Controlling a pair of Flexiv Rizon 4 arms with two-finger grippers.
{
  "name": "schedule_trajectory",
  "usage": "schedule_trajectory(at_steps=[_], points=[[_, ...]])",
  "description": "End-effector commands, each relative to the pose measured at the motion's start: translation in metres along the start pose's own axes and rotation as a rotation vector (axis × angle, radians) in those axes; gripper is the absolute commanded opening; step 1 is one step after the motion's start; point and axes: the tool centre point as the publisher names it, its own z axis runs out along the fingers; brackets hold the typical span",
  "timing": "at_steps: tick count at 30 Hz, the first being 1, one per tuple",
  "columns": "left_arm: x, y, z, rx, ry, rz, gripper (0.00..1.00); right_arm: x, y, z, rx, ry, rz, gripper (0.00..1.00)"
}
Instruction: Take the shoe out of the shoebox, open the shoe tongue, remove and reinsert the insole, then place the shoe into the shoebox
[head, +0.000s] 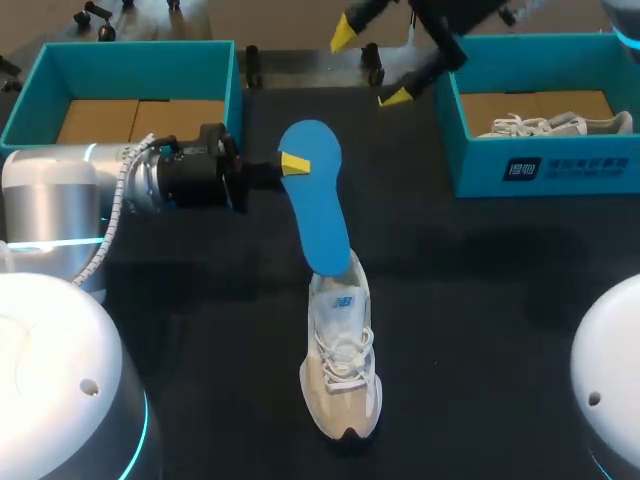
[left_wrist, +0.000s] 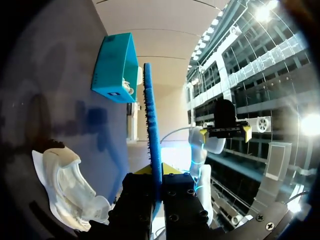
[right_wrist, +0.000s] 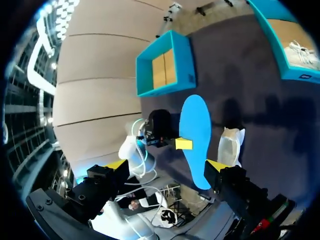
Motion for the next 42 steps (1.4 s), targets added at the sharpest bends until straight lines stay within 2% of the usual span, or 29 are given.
schedule_trajectory(at_steps=[1,7,11,24,31,36,42], points=[[0.001,0.001,0.001,0.004,-0.003,0.001,0.0,0.017,-0.002,-0.002,-0.005,-0.582,0.079,1.0],[0.001,0.001,0.001,0.004,-0.003,0.001,0.0,0.032,-0.005,-0.002,-0.024,-0.754,0.102,1.0],[0.001,0.001,0.001,0.004,-0.003,0.001,0.0,0.032,-0.002,0.001,-0.021,-0.842,0.076,1.0],[0.001,0.001,0.001,0.004,-0.003,0.001,0.0,0.018,-0.003,0.021,-0.064,-0.96,0.035,1.0],[0.001,0.001,0.001,0.004,-0.003,0.001,0.0,0.007,-0.005,0.03,-0.091,-0.924,0.053,1.0],[0.001,0.001,0.001,0.004,-0.003,0.001,0.0,0.001,-0.002,0.028,-0.123,-0.769,0.033,1.0],[0.001,0.001,0.001,0.004,-0.003,0.001,0.0,0.015,-0.002,0.016,-0.128,-0.646,0.021,1.0]])
